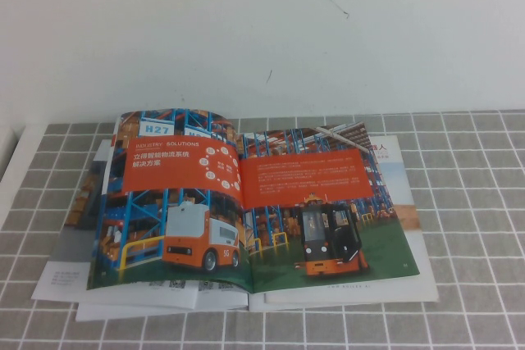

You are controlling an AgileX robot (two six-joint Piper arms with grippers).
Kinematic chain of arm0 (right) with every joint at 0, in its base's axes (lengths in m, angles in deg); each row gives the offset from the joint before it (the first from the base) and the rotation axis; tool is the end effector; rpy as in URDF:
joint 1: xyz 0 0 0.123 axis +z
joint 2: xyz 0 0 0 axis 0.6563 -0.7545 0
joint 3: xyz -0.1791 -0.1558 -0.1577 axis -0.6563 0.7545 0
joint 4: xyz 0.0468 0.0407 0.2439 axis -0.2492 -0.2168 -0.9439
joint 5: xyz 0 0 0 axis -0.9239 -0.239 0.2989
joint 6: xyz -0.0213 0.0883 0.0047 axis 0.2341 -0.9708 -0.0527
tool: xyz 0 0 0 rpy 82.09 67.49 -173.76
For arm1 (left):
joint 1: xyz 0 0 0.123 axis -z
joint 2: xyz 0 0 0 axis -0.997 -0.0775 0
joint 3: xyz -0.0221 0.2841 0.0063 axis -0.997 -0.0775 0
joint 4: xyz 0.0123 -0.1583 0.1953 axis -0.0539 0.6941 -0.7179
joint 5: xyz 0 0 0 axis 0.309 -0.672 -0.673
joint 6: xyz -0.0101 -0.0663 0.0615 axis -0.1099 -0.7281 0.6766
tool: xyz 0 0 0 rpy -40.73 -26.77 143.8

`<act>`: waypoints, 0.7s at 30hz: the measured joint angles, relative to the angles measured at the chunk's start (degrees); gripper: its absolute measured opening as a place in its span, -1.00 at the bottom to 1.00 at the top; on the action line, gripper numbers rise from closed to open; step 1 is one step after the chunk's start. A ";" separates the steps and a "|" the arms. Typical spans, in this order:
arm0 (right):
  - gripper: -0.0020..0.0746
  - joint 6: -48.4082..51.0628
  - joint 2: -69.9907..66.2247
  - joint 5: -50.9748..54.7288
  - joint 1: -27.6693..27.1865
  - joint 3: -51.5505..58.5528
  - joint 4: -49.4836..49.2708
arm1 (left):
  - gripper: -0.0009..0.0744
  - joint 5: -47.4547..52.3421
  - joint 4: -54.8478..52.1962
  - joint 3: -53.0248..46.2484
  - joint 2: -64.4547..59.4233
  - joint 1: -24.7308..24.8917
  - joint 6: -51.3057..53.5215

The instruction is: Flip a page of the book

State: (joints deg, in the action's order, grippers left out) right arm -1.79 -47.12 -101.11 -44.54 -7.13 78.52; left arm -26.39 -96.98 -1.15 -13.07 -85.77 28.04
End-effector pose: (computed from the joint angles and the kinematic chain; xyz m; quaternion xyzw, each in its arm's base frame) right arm -0.0176 0.0094 0.4088 -0.0504 0.3168 -0.0641 0.9450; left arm -0.0125 -0.0096 0.4101 0.0080 0.3689 -0.1196 0.9217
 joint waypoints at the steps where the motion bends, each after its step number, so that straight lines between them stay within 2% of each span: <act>1: -0.95 -1.34 -1.98 2.80 0.00 -1.49 0.10 | -0.99 1.62 0.00 2.18 -2.34 0.00 -0.56; 5: -0.95 -5.81 -9.30 14.76 0.00 -5.26 0.24 | -0.99 14.49 0.12 8.96 -11.46 0.00 -4.76; 10: -0.95 -6.77 -18.29 29.23 0.00 -6.59 0.34 | -0.99 32.88 3.43 12.31 -21.50 0.00 -5.37; 12: -0.95 -6.90 -21.39 35.22 0.00 -6.69 0.21 | -0.99 40.28 6.90 12.41 -24.81 0.00 -1.33; 16: -0.95 -6.90 -27.45 46.89 0.00 -6.80 -2.91 | -0.99 52.73 17.78 12.41 -33.04 0.00 13.17; 21: -0.95 -7.03 -33.92 49.08 0.00 -6.80 -4.37 | -0.99 58.60 29.46 12.41 -41.79 0.00 33.05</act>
State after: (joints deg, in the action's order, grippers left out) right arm -8.82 -81.05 -52.02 -44.54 -13.93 74.15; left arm 32.21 -67.52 11.26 -54.85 -85.77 61.09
